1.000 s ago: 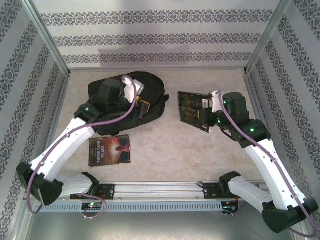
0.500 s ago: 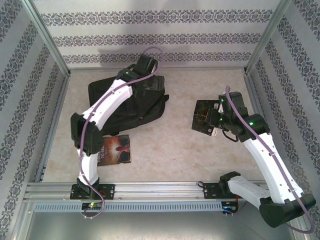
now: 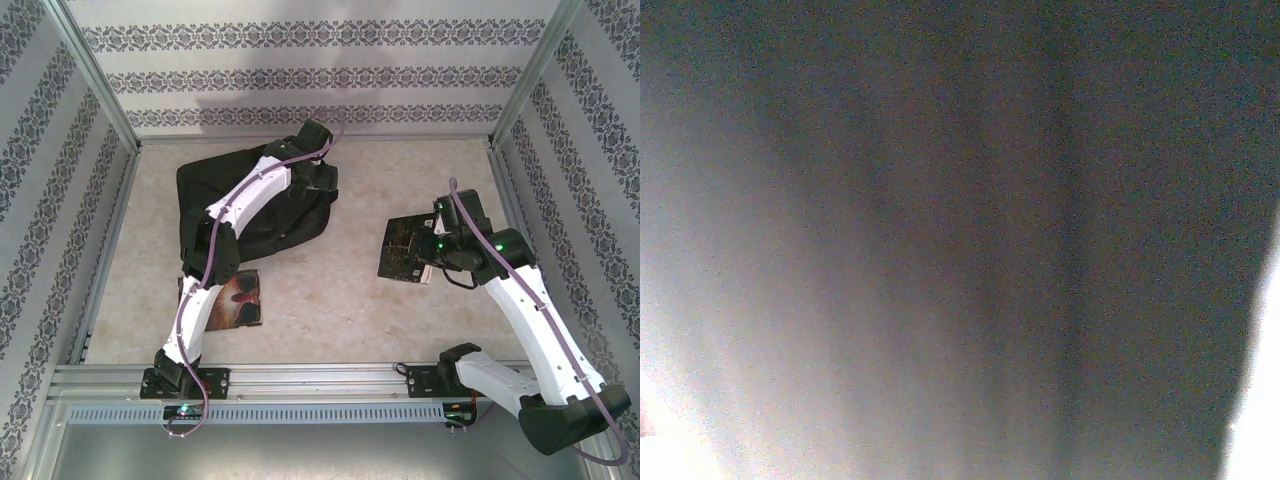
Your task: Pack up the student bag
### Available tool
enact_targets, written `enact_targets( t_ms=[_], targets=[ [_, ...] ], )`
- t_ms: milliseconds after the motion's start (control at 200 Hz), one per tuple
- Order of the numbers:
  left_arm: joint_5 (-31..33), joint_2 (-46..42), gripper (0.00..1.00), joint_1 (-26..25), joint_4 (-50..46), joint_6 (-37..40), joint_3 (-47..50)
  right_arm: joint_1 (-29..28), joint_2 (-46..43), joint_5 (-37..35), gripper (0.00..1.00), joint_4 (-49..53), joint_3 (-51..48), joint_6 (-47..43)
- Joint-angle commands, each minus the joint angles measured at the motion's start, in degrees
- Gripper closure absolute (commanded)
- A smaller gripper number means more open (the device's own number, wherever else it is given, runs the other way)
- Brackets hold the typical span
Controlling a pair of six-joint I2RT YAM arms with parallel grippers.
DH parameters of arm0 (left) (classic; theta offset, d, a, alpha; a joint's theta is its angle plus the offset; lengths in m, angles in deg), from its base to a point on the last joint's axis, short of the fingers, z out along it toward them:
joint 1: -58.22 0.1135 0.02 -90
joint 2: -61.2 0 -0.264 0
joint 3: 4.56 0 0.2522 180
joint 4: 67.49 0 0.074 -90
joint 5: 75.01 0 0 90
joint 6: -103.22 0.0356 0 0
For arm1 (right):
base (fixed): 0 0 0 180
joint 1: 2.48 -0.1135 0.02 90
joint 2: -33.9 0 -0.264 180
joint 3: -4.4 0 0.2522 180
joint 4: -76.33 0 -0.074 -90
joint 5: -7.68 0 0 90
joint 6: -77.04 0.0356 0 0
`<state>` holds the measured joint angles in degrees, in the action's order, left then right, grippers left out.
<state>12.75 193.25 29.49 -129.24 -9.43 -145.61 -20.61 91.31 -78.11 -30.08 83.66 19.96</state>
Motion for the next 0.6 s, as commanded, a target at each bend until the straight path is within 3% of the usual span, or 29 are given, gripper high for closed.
enact_targets(
  t_ms=[0, 155, 275, 595],
  targets=[
    [-0.6, 1.1, 0.43, 0.6, -1.5, -0.5, -1.9, -0.2, -1.7, 1.1, 1.0, -1.2, -0.8, 0.6],
    [-0.8, 1.1, 0.67, 1.0, -1.5, -0.4, -1.0, -0.3, -2.4, 1.0, 1.0, -1.3, -1.5, 0.5],
    [-2.4, 0.6, 1.0, 1.2, -1.7, -0.3, -0.6, -0.3, -2.4, 0.9, 1.0, -1.4, -0.8, 0.4],
    [-3.7, -13.4, 1.0, -0.4, -0.6, -3.0, 6.3, 0.0, 0.1, 0.8, 1.0, -5.6, 3.0, 3.5]
  ],
)
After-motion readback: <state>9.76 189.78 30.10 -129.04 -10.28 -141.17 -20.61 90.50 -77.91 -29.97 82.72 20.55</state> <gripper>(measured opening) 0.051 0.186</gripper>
